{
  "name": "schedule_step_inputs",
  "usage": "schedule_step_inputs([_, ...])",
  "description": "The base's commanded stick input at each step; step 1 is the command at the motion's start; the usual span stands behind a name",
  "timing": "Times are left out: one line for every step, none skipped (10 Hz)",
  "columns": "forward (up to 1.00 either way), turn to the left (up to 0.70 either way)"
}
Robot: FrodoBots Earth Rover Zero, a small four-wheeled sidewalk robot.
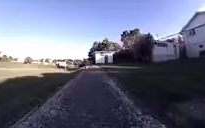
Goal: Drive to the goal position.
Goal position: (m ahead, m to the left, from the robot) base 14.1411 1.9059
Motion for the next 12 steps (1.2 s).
schedule_step_inputs([0.5, -0.3])
schedule_step_inputs([0.5, -0.05])
schedule_step_inputs([0.5, 0.0])
schedule_step_inputs([0.5, 0.0])
schedule_step_inputs([0.5, 0.0])
schedule_step_inputs([0.5, 0.0])
schedule_step_inputs([0.5, 0.0])
schedule_step_inputs([0.5, 0.0])
schedule_step_inputs([0.5, 0.0])
schedule_step_inputs([0.5, 0.0])
schedule_step_inputs([0.5, 0.0])
schedule_step_inputs([0.5, 0.01])
